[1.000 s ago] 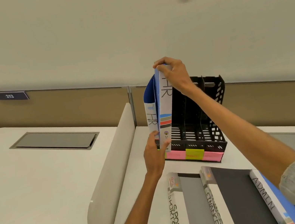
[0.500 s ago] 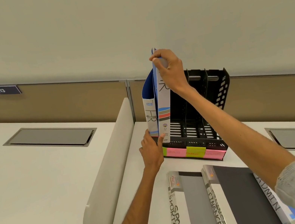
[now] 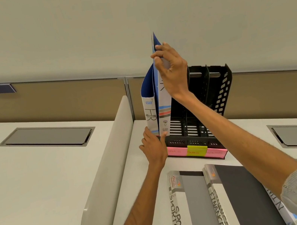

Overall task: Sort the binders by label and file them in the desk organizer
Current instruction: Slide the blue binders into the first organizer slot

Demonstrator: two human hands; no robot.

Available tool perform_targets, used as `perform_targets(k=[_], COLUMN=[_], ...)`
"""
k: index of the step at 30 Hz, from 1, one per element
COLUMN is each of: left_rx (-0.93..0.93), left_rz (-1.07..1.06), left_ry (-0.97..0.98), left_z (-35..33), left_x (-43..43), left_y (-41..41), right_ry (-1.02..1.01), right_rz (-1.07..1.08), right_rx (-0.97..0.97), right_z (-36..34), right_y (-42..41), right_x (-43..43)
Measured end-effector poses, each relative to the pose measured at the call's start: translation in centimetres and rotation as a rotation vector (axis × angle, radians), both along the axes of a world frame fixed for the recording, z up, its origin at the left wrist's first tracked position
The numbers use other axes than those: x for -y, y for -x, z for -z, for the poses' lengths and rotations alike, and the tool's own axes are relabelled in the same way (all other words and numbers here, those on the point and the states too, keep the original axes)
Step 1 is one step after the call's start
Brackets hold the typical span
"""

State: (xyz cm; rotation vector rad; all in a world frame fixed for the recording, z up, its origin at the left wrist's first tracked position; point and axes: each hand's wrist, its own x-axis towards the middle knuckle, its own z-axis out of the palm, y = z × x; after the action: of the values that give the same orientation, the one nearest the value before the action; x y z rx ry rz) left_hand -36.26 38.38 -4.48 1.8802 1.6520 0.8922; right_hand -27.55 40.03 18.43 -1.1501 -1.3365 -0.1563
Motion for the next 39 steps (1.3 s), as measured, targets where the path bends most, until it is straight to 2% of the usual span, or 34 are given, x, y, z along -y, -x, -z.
perform_targets(k=[2, 7, 12, 22, 28, 39], left_rx=[0.015, -0.111, -0.152, -0.084, -0.127, -0.178], left_rz=[-0.014, -0.066, -0.130, -0.075, -0.148, -0.186], left_ry=[0.003, -0.006, -0.021, -0.065, 0.022, 0.043], left_z=[0.4, 0.2, 0.1, 0.0, -1.4, -1.8], left_x=[0.6, 0.1, -0.3, -1.4, -0.6, -0.4], left_y=[-0.5, -1.4, -1.5, -0.3, -1.9, -3.0], right_ry=[0.002, -0.015, -0.043, -0.058, -0.028, 0.075], right_rz=[-0.009, -0.010, 0.001, 0.051, 0.094, 0.070], right_rx=[-0.018, -0.018, -0.031, -0.125, -0.139, 0.046], right_z=[0.1, 0.3, 0.7, 1.8, 2.1, 1.5], right_y=[0.2, -0.3, -0.9, -1.9, -2.6, -1.5], right_x=[-0.1, -0.3, -0.4, 0.4, 1.0, 1.5])
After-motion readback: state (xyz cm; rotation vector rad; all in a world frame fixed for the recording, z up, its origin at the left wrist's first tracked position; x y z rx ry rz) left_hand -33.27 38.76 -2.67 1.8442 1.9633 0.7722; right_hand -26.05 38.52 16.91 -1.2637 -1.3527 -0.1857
